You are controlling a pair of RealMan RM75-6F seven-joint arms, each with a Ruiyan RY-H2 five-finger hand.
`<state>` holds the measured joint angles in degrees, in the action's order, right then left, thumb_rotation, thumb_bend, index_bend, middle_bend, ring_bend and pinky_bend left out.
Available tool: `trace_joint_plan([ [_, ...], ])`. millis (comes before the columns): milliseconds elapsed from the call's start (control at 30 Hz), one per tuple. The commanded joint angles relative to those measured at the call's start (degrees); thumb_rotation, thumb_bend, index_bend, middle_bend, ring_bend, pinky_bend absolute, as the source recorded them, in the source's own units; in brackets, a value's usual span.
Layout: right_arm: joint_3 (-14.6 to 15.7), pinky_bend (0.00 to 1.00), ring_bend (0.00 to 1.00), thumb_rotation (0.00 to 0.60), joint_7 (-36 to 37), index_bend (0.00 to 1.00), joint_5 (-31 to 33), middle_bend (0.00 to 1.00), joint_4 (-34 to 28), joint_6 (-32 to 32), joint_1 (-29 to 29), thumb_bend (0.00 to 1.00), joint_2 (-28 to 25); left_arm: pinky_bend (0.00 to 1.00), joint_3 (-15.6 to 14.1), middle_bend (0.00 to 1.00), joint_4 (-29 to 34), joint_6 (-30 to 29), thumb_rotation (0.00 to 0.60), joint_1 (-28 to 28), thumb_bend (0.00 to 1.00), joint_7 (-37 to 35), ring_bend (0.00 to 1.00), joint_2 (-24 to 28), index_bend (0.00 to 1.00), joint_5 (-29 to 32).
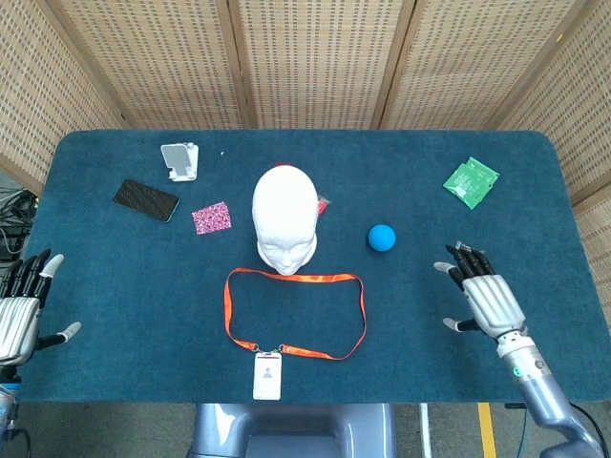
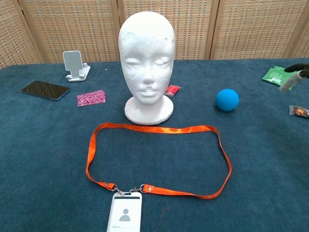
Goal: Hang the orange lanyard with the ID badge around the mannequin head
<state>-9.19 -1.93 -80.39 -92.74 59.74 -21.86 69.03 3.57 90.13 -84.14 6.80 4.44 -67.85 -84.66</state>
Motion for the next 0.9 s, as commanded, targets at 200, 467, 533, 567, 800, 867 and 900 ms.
trace_joint_plan([
  [200, -5.3, 0.0, 0.0, 0.6, 0.16, 0.33, 12.72, 0.0, 3.55, -11.15, -9.78, 0.35, 7.62, 0.0, 0.25, 0.0, -0.61, 1.8, 0.6, 0.66, 0.0, -0.07, 0.0, -0.35, 0.0, 1.45],
  [467, -6.3, 0.0, 0.0, 0.6, -4.27, 0.41, 20.16, 0.0, 4.63, -12.61, -14.22, 0.43, 12.88, 0.0, 0.63, 0.0, -1.19, 3.1, 0.6, 1.17, 0.0, -0.73, 0.0, -0.42, 0.0, 2.77],
  [533, -6.27, 0.0, 0.0, 0.6, -5.72, 0.41, 21.77, 0.0, 5.04, -12.86, -15.42, 0.44, 14.37, 0.0, 0.64, 0.0, -1.19, 3.35, 0.6, 1.31, 0.0, -0.6, 0.0, -0.47, 0.0, 2.9],
  [567, -6.23, 0.0, 0.0, 0.6, -6.54, 0.41, 22.59, 0.0, 5.48, -12.95, -16.07, 0.44, 15.19, 0.0, 0.64, 0.0, -1.18, 3.43, 0.6, 1.37, 0.0, -0.5, 0.0, -0.5, 0.0, 2.96],
  [800, -5.97, 0.0, 0.0, 0.6, -11.1, 0.44, 26.86, 0.0, 9.73, -12.23, -19.59, 0.48, 21.29, 0.0, 0.71, 0.0, -1.54, 3.88, 0.6, 1.54, 0.0, -0.44, 0.0, -0.71, 0.0, 3.56],
  [867, -5.81, 0.0, 0.0, 0.6, -11.8, 0.44, 27.74, 0.0, 10.38, -12.26, -20.3, 0.49, 22.51, 0.0, 0.76, 0.0, -1.53, 3.95, 0.6, 1.61, 0.0, -0.46, 0.0, -0.72, 0.0, 3.67],
  [900, -5.66, 0.0, 0.0, 0.6, -12.28, 0.45, 27.93, 0.0, 10.77, -12.1, -20.61, 0.49, 23.04, 0.0, 0.75, 0.0, -1.54, 3.95, 0.6, 1.61, 0.0, -0.46, 0.0, -0.73, 0.0, 3.7],
])
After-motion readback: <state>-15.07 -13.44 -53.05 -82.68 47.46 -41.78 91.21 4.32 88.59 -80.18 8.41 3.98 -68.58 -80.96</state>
